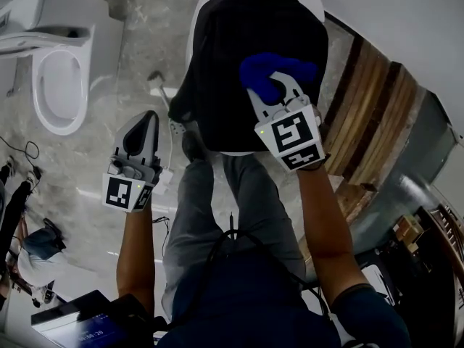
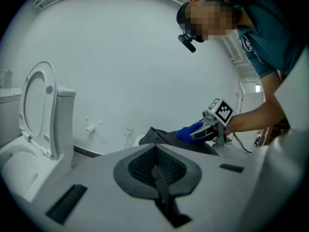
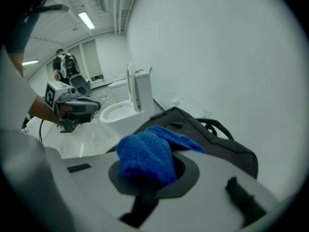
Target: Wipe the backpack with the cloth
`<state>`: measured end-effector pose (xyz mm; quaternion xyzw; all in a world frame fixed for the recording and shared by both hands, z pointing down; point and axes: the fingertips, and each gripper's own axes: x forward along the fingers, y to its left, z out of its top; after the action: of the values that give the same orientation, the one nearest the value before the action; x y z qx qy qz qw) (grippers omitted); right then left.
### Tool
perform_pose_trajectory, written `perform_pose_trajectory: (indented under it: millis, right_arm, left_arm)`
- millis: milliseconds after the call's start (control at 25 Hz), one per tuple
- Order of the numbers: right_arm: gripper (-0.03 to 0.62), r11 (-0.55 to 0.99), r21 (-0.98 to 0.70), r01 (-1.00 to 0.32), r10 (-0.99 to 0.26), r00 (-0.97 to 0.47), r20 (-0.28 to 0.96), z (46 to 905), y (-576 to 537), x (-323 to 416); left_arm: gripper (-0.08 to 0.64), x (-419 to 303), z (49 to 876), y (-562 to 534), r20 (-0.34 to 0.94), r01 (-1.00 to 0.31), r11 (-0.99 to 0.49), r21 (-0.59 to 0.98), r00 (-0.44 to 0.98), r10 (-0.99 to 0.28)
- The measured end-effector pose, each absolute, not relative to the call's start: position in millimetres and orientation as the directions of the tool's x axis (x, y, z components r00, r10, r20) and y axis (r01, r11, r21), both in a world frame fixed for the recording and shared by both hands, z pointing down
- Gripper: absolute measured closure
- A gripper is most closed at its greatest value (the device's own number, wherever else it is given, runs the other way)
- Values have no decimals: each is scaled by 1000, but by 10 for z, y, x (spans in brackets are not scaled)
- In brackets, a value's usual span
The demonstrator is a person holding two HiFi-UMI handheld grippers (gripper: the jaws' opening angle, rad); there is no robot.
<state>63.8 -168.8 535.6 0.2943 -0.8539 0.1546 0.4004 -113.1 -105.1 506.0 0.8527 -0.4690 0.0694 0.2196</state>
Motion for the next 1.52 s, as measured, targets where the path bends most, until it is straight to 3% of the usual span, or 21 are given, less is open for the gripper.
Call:
perform_pose_trajectory:
  millis: [200,400,520,760,960,1240,1520]
  right_arm:
    - [574,856,-13,-517,-306,-527,793,5505,-1981,34]
    - [574,802,-30,-596,-288,-430,855,5690,-2494,385]
    - [574,825,3,-565,-266,-384,884,5595,-2392,596]
    - [574,896,-40,-442,-190,-463,865,5557,-2349,51]
    - [574,853,-103,-512,-156,-438,885,5887,-2774,287]
    - [574,693,108,-712,-317,-167,933,5793,-2807,1987]
    - [574,638,227,-736,-430,-96,898,5923,-3188,1907]
  left_arm:
    - [557,-1128,5051,-1098,323,-835,-458,306,543,-775]
    - [557,-1175,5046,-1081,323,-846,-441,299,525,-788]
    - [557,-1210,5050,-1060,328,-852,-429,302,515,-792]
    - [557,-1193,5085,-1031,335,-849,-429,309,519,-786]
    - [557,-1175,5033,-1082,313,-847,-435,304,520,-794]
    - [557,-1288,5040,-1036,313,-857,-413,309,501,-807]
    - [557,-1260,5052,-1014,325,-854,-425,300,511,-796]
